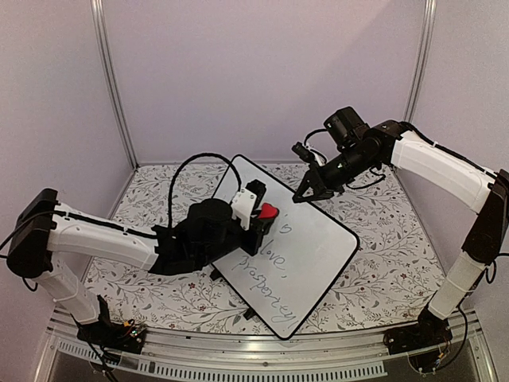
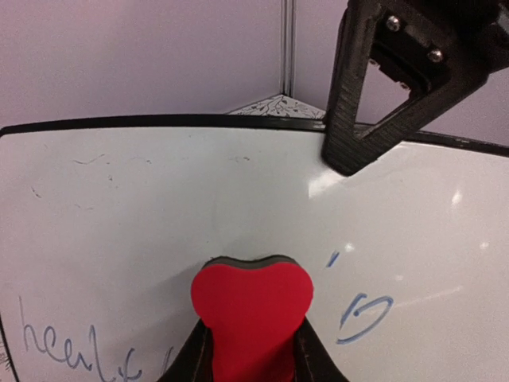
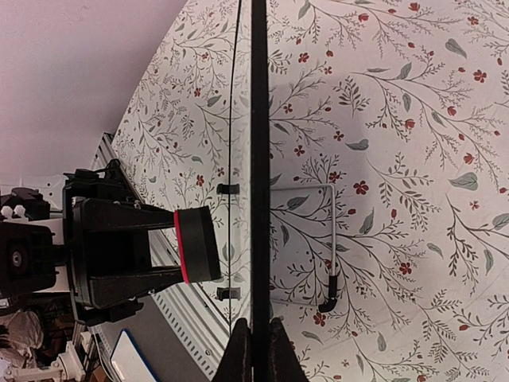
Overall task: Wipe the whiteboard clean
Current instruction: Erase the center of the whiteboard.
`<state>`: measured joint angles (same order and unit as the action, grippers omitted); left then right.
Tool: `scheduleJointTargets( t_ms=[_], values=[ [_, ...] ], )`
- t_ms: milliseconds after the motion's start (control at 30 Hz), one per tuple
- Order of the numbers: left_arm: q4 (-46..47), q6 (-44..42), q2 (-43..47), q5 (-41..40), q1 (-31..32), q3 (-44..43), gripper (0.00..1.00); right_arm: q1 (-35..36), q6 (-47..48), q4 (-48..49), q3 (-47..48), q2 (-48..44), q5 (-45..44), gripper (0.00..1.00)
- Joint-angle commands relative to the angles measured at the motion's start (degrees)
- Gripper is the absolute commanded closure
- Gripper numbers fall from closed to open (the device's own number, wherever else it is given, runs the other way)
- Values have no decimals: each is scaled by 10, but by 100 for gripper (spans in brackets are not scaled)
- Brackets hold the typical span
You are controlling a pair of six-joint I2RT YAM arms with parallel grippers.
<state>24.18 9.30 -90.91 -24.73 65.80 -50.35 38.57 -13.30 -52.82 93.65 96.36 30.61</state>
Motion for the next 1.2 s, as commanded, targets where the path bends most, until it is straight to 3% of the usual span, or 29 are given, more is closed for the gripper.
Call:
scheduleJointTargets(
  t_ms=[0,1167],
  values=[
    [-16,19,31,-6,-6,10,100,8,16,18,6,-20,10,100],
    [-73,37,109,-38,22,35,100,-2,-3,1,18,-30,11,100]
  ],
)
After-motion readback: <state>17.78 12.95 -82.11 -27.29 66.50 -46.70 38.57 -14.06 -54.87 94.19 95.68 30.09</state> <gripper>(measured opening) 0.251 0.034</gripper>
